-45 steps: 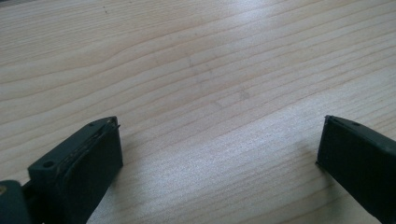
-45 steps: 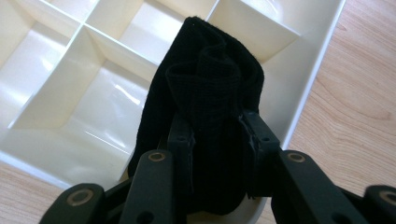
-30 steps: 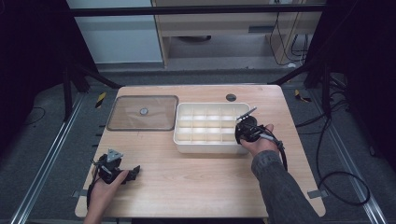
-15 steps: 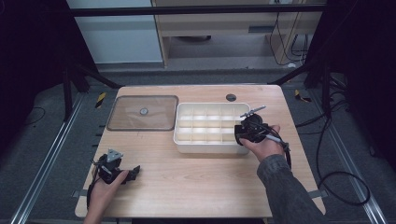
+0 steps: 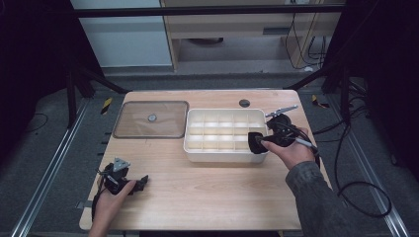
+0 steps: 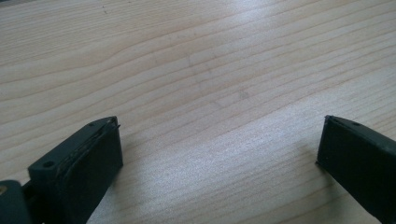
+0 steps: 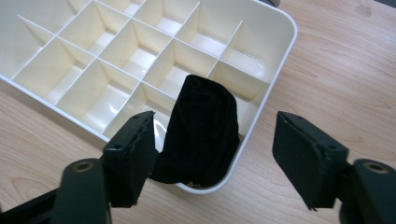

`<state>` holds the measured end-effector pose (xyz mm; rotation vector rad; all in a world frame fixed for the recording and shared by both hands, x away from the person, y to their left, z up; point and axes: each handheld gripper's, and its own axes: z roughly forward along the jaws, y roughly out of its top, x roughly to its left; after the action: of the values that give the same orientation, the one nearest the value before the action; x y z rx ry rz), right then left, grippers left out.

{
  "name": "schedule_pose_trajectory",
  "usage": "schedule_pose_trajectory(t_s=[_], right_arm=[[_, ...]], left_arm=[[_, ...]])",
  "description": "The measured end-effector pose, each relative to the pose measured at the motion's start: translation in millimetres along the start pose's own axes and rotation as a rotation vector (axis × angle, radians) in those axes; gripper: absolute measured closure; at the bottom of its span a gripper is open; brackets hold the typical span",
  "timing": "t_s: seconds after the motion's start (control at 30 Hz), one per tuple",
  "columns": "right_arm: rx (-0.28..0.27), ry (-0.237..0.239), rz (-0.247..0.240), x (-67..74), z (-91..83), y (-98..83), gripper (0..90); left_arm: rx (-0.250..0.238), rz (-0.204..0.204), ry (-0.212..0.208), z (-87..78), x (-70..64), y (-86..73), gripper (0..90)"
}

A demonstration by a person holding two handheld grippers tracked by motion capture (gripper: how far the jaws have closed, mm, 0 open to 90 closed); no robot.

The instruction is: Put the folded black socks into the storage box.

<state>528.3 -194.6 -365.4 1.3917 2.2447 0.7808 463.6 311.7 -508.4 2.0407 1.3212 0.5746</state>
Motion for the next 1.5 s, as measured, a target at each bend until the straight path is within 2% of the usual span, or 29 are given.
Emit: schedule_pose_trajectory(t_s=[0.1,0.17,0.23,0.3,0.33,0.37,0.4,0.43,0.47,0.5,0.53,0.57,0.6,0.7,0.8,0.9,1.07,1.5], right_arm=[[-0.005,0.013,0.008,-7.1,-7.4,1.6,24.4],[-0.010,0.016,0.016,-10.7,-11.3,2.5,27.6],[-0.010,0.000,0.011,-13.7,-15.1,3.3,31.5],[-0.008,-0.009,0.012,-16.4,-18.9,4.4,39.2],[-0.020,-0.011,0.005,-18.2,-22.5,6.2,47.1],[-0.020,-0.011,0.005,-18.2,-22.5,6.2,47.1],[-0.019,0.002,-0.001,-19.6,-26.2,8.2,57.4],[-0.019,0.002,-0.001,-19.6,-26.2,8.2,57.4],[-0.030,0.013,-0.006,-19.7,-29.8,11.0,65.3],[-0.030,0.013,-0.006,-19.7,-29.8,11.0,65.3],[-0.041,0.025,-0.023,-18.2,-32.3,14.8,71.3],[-0.041,0.025,-0.023,-18.2,-32.3,14.8,71.3],[-0.043,0.032,-0.028,-16.2,-33.5,19.5,77.1],[-0.036,0.033,-0.036,-13.8,-32.6,24.6,81.9],[-0.020,0.032,-0.053,-11.4,-25.0,36.1,89.9],[-0.012,0.039,-0.048,-11.2,-20.4,41.9,90.0],[0.042,0.027,-0.048,-12.6,-4.8,54.1,90.0],[0.110,0.039,-0.035,-10.5,21.1,60.5,90.0]], left_arm=[[0.000,0.001,0.000,0.0,0.0,0.0,0.0],[0.000,0.001,0.000,0.0,0.0,0.0,0.0],[0.000,0.001,-0.001,0.0,-0.1,-0.1,0.0],[0.000,0.001,-0.001,-0.1,-0.1,-0.1,0.0],[0.000,0.002,-0.001,-0.1,0.0,0.0,0.0],[0.000,0.002,-0.001,-0.1,0.0,0.0,0.0],[0.000,0.001,-0.001,-0.1,-0.1,0.0,0.0],[0.000,0.001,-0.001,-0.1,-0.1,0.0,0.0],[0.000,0.001,-0.001,0.0,-0.1,-0.1,0.0],[0.000,0.001,-0.001,0.0,-0.1,-0.1,0.0],[0.000,0.002,-0.002,-0.1,-0.1,-0.1,0.0],[0.000,0.002,-0.002,-0.1,-0.1,-0.1,0.0],[0.000,0.002,-0.002,-0.1,-0.1,-0.1,0.0],[0.000,0.004,-0.003,-0.2,-0.1,-0.2,0.0],[-0.003,0.000,-0.003,0.0,-0.3,-0.1,0.0],[-0.003,0.004,-0.002,0.0,-0.1,-0.1,0.0],[-0.001,0.004,-0.003,-0.3,-0.2,-0.1,0.0],[0.000,0.006,-0.004,-0.4,-0.3,-0.2,0.0]])
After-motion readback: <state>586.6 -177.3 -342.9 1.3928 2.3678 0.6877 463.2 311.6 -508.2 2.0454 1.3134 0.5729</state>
